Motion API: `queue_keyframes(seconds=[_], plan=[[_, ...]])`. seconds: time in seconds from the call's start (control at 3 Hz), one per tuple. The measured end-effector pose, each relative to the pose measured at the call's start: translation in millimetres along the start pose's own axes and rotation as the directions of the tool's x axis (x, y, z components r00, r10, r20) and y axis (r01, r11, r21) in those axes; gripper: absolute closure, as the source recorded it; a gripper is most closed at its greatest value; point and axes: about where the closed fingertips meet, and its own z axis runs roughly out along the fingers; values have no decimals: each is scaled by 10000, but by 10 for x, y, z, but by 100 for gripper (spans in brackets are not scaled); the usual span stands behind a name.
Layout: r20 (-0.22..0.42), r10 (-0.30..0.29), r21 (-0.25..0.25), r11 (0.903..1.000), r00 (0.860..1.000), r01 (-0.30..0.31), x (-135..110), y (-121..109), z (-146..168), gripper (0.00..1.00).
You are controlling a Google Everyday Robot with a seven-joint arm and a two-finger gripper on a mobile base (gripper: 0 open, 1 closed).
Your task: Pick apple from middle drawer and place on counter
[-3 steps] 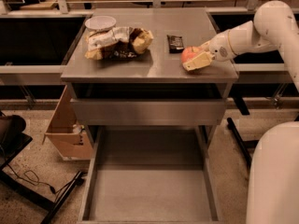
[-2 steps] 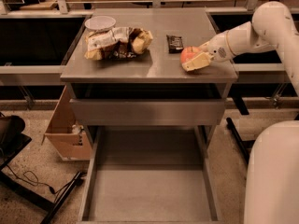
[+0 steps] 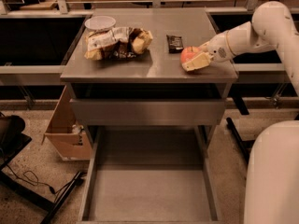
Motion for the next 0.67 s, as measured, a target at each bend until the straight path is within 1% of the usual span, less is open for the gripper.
queue_keyframes(seconds=[0.33,0.67], plan=[[0,0,0,10000,10000,0,0,0,0,12],[191,-212,-9,9998,9996,212,-79,30,-91,0]])
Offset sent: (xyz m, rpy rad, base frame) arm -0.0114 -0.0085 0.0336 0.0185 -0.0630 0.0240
